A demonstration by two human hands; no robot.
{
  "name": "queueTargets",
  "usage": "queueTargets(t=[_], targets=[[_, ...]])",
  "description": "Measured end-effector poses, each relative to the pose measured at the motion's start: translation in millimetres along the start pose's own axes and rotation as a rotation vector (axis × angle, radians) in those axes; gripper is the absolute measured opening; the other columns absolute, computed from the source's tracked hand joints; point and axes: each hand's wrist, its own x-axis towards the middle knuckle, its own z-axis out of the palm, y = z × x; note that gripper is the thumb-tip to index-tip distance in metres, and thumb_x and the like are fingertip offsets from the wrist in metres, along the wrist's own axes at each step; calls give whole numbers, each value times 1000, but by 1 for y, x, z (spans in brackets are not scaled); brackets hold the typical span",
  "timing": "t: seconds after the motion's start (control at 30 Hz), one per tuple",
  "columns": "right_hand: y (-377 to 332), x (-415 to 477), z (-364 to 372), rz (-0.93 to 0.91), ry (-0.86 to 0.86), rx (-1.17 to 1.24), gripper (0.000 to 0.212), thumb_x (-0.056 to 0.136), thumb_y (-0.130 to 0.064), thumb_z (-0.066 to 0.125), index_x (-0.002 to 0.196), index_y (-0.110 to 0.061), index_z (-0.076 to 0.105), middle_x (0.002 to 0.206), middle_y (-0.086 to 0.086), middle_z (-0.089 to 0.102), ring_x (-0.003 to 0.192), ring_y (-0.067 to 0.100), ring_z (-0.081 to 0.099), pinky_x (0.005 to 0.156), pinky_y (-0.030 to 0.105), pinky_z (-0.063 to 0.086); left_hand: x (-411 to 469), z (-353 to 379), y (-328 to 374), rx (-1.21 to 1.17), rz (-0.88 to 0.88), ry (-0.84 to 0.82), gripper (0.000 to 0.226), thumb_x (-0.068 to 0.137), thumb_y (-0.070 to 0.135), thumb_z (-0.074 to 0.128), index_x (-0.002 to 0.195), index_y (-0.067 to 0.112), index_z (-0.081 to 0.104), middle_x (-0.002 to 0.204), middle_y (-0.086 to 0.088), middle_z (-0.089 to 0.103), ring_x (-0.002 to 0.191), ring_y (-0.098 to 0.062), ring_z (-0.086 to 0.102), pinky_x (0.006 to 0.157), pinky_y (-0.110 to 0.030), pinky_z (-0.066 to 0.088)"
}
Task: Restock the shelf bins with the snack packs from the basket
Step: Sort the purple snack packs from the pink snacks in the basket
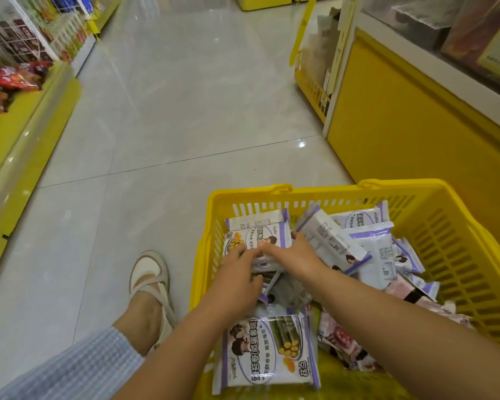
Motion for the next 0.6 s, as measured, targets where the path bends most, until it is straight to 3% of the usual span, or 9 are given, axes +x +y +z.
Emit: queueTargets(t=[0.13,0.27,0.37,0.5,0.6], targets=[[2,4,-2,74,4,83,72,76,-36,78,134,-13,43,125,6,61,109,27,61,92,46,52,-1,-8,-1,-156,32,38,53,95,12,52,144,29,37,146,5,37,133,-10,36,104,-21,30],[-3,0,-5,161,-89,95,59,73,-31,79,121,-6,55,89,9,66,82,24,64,68,33,50,-4,-12,2,-172,56,103,50,94,10,52,141,26,42,143,6,41,130,-9,39,102,-18,32],[-12,-8,-12,46,-69,48,46,74,-23,77,116,-13,61,94,3,71,79,16,67,58,23,54,-4,-15,7,-184,63,177,47,93,11,54,137,26,46,138,5,44,127,-9,42,105,-22,34],[-31,-28,-54,-73,-11,-49,55,71,-19,79,121,-18,55,101,0,70,86,17,69,73,35,57,5,-17,14,-160,126,309,37,92,12,56,127,24,55,125,4,50,112,-7,49,92,-17,36],[-42,-43,-106,-141,50,-183,60,70,-20,82,123,-20,54,99,0,71,85,19,69,80,41,56,15,-10,15,-147,95,296,38,91,15,58,128,24,54,129,2,51,112,-8,49,93,-23,39]])
